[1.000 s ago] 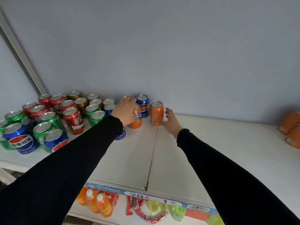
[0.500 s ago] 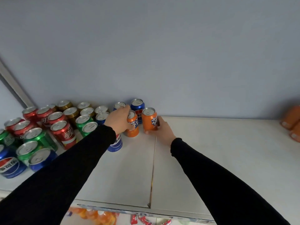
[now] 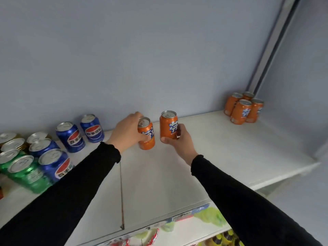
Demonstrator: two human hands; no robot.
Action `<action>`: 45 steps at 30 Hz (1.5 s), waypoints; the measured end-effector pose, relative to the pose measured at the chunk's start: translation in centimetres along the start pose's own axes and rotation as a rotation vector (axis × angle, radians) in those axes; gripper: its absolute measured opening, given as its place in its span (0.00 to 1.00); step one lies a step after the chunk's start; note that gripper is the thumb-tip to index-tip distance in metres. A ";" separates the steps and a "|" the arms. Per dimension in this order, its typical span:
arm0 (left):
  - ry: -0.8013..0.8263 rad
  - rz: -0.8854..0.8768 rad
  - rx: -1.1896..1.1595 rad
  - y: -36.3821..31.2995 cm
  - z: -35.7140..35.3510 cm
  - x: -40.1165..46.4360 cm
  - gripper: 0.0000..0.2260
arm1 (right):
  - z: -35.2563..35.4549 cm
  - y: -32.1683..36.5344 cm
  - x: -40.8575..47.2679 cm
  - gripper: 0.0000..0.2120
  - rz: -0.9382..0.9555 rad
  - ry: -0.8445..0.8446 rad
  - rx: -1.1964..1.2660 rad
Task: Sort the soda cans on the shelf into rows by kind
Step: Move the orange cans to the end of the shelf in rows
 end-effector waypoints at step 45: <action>0.013 -0.140 -0.018 -36.5 -22.9 15.0 0.39 | 40.2 -13.1 7.4 0.34 0.064 -0.234 -0.349</action>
Point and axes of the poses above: each hand's wrist, its own x-axis towards the middle knuckle, its own z-axis out of the back of the hand, y = z × x, the point moved 4 cm from there along x, towards the middle knuckle, and after that the axes turned 1 degree about y, right-handed, at the moved point
